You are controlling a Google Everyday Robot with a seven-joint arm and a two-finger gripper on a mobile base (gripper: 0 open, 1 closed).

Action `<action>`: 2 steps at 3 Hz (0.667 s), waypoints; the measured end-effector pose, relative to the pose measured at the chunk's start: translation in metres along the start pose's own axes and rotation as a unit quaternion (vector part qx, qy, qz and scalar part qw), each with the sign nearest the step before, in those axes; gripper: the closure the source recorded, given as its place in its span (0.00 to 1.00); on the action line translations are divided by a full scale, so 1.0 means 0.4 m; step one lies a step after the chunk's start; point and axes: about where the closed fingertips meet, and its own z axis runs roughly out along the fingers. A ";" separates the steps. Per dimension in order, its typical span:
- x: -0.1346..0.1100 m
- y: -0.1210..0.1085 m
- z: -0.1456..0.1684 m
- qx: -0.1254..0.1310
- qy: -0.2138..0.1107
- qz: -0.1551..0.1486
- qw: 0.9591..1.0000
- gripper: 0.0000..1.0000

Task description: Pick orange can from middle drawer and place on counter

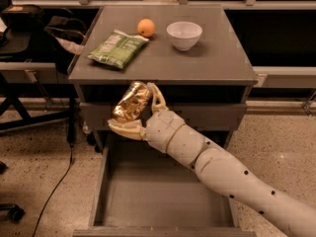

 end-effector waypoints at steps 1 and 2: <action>-0.093 -0.023 0.014 0.001 -0.013 0.007 1.000 1.00; -0.169 -0.080 0.065 0.034 -0.006 0.029 0.999 1.00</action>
Offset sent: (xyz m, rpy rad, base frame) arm 0.0420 -0.0067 0.1086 0.0774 0.0362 -0.1375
